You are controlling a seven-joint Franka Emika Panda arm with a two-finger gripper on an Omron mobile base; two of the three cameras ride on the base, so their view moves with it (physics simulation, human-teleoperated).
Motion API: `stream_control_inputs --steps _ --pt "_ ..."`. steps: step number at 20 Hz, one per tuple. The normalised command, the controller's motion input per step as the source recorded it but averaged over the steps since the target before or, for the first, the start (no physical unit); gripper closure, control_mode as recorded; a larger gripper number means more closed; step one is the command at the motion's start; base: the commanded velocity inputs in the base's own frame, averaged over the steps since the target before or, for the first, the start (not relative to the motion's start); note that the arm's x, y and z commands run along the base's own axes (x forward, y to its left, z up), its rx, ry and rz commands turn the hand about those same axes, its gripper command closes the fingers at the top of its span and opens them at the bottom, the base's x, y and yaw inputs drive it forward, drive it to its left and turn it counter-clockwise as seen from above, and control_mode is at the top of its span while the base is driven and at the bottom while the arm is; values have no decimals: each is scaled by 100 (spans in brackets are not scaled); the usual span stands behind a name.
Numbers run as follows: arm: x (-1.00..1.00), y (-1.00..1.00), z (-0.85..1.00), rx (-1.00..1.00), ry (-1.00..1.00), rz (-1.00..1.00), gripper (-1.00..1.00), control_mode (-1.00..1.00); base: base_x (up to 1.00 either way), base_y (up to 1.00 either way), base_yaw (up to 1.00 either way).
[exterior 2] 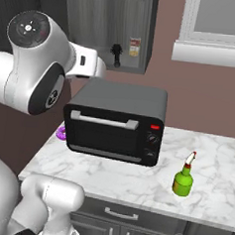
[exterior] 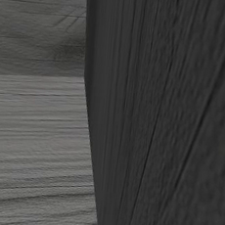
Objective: Pick the dish brush and spray from the cabinet and place them on the counter.
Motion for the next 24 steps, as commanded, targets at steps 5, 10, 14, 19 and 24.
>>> stream_control_inputs --steps 5,10,14,19,24 --pt "29 7 0 -8 -2 0 -100 -100 0 0 0" --pt "46 0 0 -4 0 0 -100 -100 0 0 0" --pt "47 0 3 -1 6 -1 -100 -100 0 0 0" --pt "47 0 6 0 10 -1 -100 -100 0 0 0" --pt "34 0 2 -1 6 0 -100 -100 0 0 0"
